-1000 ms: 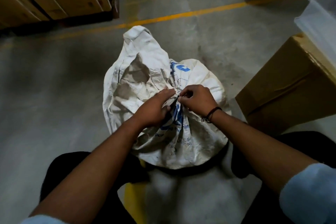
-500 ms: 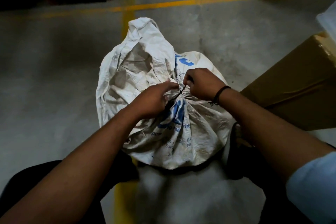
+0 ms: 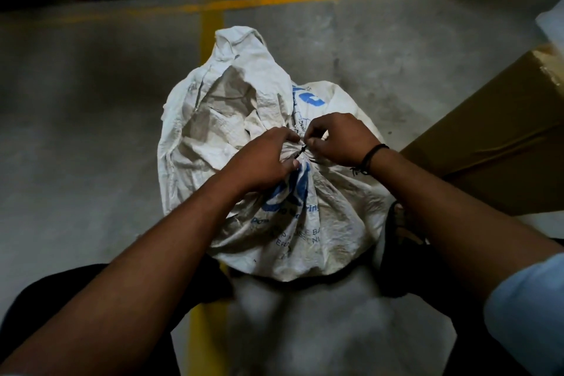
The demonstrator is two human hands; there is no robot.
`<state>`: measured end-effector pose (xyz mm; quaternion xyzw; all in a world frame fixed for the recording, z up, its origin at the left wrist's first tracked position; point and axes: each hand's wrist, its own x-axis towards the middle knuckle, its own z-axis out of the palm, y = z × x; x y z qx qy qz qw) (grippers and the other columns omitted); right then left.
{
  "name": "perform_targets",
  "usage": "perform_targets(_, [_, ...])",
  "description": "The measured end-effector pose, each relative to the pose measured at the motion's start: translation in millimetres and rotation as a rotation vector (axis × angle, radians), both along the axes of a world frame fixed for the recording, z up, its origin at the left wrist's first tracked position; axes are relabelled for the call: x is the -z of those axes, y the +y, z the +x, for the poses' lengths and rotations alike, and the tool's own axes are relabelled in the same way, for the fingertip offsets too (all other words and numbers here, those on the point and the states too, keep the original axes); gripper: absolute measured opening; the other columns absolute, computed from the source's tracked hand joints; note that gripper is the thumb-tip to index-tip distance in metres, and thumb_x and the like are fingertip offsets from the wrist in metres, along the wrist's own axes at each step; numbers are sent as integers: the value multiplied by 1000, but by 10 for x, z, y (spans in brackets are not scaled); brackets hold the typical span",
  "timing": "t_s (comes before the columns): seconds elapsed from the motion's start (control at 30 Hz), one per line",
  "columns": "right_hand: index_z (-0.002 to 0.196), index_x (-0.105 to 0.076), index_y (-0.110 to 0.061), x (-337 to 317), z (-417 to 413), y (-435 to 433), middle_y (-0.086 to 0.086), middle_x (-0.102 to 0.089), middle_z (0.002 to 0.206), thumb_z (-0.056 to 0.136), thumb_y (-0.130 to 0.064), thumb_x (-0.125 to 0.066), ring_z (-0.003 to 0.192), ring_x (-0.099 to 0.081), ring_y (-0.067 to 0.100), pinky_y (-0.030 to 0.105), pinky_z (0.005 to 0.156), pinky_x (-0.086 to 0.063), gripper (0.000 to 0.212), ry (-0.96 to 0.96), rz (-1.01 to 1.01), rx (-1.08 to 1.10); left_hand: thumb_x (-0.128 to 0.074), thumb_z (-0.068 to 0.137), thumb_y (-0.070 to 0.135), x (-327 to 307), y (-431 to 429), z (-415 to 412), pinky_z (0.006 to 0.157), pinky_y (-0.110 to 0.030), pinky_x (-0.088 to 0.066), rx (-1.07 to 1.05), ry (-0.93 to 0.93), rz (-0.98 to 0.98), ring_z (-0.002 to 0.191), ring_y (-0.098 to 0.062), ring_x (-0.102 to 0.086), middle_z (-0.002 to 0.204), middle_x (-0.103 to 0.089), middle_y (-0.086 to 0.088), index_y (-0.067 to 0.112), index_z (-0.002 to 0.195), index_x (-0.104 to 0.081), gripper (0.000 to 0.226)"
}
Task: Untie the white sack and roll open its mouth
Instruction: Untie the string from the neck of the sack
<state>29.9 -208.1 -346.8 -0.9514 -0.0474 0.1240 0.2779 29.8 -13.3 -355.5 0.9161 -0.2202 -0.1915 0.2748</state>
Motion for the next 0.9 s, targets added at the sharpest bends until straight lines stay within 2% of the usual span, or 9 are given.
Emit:
perform_targets(0.17, [84,-74,-24,16,-96,-22,-6,-74,82,78,-21,-71,75,-64,10,33,75,-54,7,-39,83,50,-68,89,26,-31,-13,-14,89,-21,-34,-24,-14,-14,121,-15,-53,134,-57,3,23,131,-54,44])
perform_targets(0.3, [76,-72,-23,30,-168,-25,-5,-71,74,75,-22,-77,70,-63,9,33,71,-54,4,-102,121,123,-73,83,29,-46,-12,-49,91,-29,-43,-46,12,-51,116,-14,-56,128,-60,4,26,123,-55,44])
perform_targets(0.37, [76,-73,-22,18,-212,-25,-6,-70,73,75,-25,-78,69,-62,9,32,68,-53,5,-107,104,127,-72,83,31,-53,-7,-65,94,-32,-45,-46,25,-85,114,-13,-56,124,-61,6,28,115,-57,36])
perform_targets(0.47, [74,-74,-24,11,-303,-10,-7,-71,73,75,-26,-78,69,-63,8,29,67,-50,5,-92,104,131,-70,87,25,-78,-8,-69,92,-24,-39,-53,29,-144,116,-10,-56,123,-64,7,24,105,-65,19])
perform_targets(0.53, [72,-75,-26,25,-357,-1,-7,-72,73,74,-27,-80,69,-65,7,27,66,-50,6,-81,135,162,-68,91,27,-57,-11,-71,95,-18,-34,-46,6,-143,125,-9,-52,131,-63,4,22,96,-71,8])
perform_targets(0.6, [71,-75,-28,49,-384,6,-8,-73,72,72,-29,-81,69,-66,7,28,67,-52,6,-66,157,190,-61,97,35,-14,-13,-86,97,-17,-33,-22,-7,-115,131,-6,-48,138,-59,4,20,95,-77,22])
perform_targets(0.7, [71,-75,-30,65,-424,25,-10,-73,73,71,-31,-82,70,-66,6,31,70,-54,7,-35,166,188,-50,102,41,37,-12,-105,94,-21,-39,-34,18,-117,126,-3,-51,139,-56,8,18,95,-79,37])
perform_targets(0.83, [72,-76,-30,52,-486,62,-7,-74,76,72,-32,-83,72,-66,9,34,72,-53,6,-17,177,146,-55,100,32,112,-48,-129,100,-27,-42,-66,-8,-123,125,-4,-50,139,-55,6,17,92,-79,29])
perform_targets(0.9, [73,-77,-30,56,-486,63,-6,-74,76,71,-32,-83,73,-66,11,36,73,-54,7,-2,194,142,-59,98,30,142,-81,-156,97,-27,-44,-104,-21,-108,123,-5,-53,139,-55,8,17,91,-79,25])
